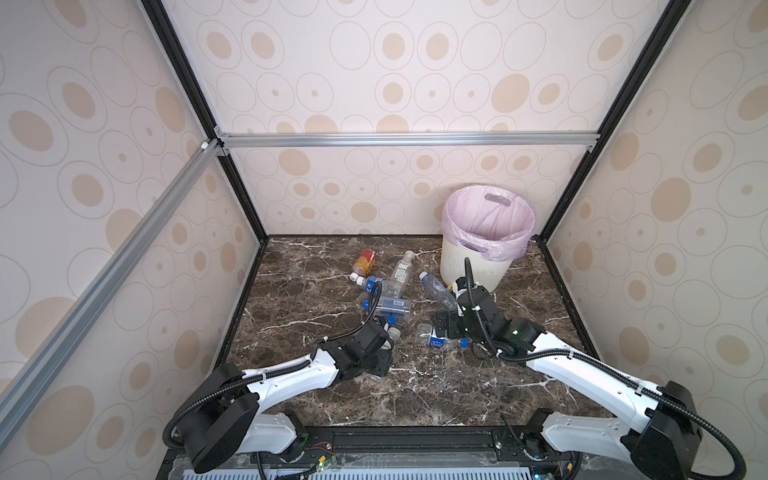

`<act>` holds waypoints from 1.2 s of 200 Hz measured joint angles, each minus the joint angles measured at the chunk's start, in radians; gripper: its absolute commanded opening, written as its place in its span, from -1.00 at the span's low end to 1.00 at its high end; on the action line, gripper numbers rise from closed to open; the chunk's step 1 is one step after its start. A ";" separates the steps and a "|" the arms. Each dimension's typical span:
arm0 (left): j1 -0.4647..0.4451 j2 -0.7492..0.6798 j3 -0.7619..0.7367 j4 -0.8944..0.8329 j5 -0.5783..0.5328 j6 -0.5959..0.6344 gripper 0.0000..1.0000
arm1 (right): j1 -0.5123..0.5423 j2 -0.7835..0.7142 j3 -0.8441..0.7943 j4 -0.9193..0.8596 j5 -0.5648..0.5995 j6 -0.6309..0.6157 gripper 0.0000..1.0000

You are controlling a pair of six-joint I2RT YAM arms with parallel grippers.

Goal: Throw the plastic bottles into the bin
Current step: 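Grasp the clear green-label bottle with the left gripper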

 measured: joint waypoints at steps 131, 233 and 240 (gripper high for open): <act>0.000 -0.075 0.048 0.178 0.071 0.016 0.13 | -0.027 0.044 0.065 0.029 -0.147 0.131 0.95; 0.000 -0.055 0.140 0.310 0.130 0.047 0.10 | -0.049 0.118 0.160 0.105 -0.230 0.207 0.72; 0.000 -0.055 0.140 0.314 0.134 0.047 0.10 | -0.051 0.120 0.160 0.111 -0.232 0.212 0.69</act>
